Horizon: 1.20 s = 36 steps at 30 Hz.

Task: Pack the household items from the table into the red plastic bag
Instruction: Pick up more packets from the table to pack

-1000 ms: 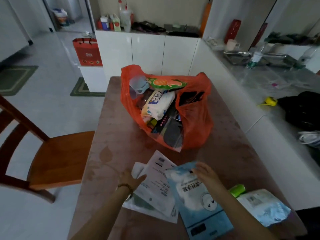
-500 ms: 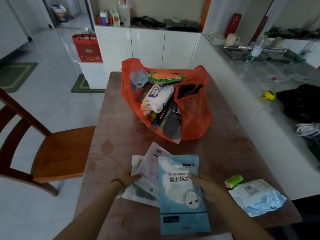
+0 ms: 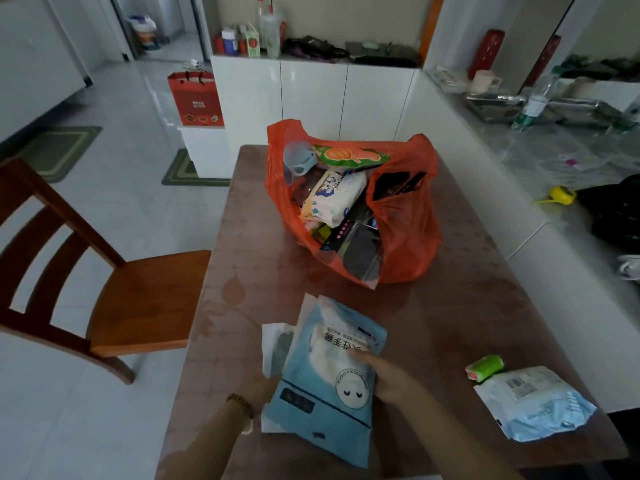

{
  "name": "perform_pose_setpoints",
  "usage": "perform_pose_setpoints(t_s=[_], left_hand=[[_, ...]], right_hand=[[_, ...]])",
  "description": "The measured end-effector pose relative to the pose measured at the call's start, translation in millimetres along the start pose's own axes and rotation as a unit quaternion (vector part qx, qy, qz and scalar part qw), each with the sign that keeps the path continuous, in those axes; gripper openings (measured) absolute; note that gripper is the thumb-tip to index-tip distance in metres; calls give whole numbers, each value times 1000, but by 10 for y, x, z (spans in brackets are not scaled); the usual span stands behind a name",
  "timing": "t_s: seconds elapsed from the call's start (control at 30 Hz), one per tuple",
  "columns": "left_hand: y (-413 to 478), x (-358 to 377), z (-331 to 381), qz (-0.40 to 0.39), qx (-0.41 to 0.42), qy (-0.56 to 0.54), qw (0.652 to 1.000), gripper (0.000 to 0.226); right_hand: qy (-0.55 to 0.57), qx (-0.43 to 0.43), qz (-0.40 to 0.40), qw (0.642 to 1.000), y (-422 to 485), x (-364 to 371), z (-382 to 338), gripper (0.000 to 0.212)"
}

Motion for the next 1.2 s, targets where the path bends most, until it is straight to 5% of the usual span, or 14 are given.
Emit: perform_pose_setpoints(t_s=[0.2,0.33,0.43,0.53,0.63,0.7,0.83,0.97,1.1,1.2], left_hand=[[-19,-15,92,-70,-47,-99,992,56],[-15,34,107,-63,-13,-8,998,54],[-36,-11,202,-50,21,21,998,38],[-157,-293,469,-62,52,37,996,31],[-324,-679,759,-88,96,19,991,44],[-425,-880,946,-108,108,-41,987,47],[-515,-1059,1311,-117,134,-119,977,37],[-479,-1060,1650,-103,154,-116,976,41],[-381,-894,1991,-86,187,-58,977,72],[-271,-729,2275,-69,230,-67,969,72]], right_hand=[[-135,-82,107,982,6,37,-21,24],[-314,-145,153,926,60,185,-60,17],[-338,-177,183,906,75,207,-71,55],[-276,-169,174,930,23,241,-88,117],[-184,-137,104,968,-124,427,-211,141],[-68,-103,7,992,-216,568,-324,130],[-26,-62,-207,976,-539,1044,-492,66],[-22,-104,-185,977,-693,1345,-867,40],[-155,-223,-76,959,-891,1531,-1413,75],[-219,-293,-65,929,-996,1563,-1804,61]])
Point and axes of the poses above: each hand's wrist, its own y-axis towards the middle knuckle, its own x-axis out of the palm, z = x × y, the point moved 3 cm from there along y, towards the middle knuckle, and after that the axes turned 9 degrees about x, right-handed, at the moved point
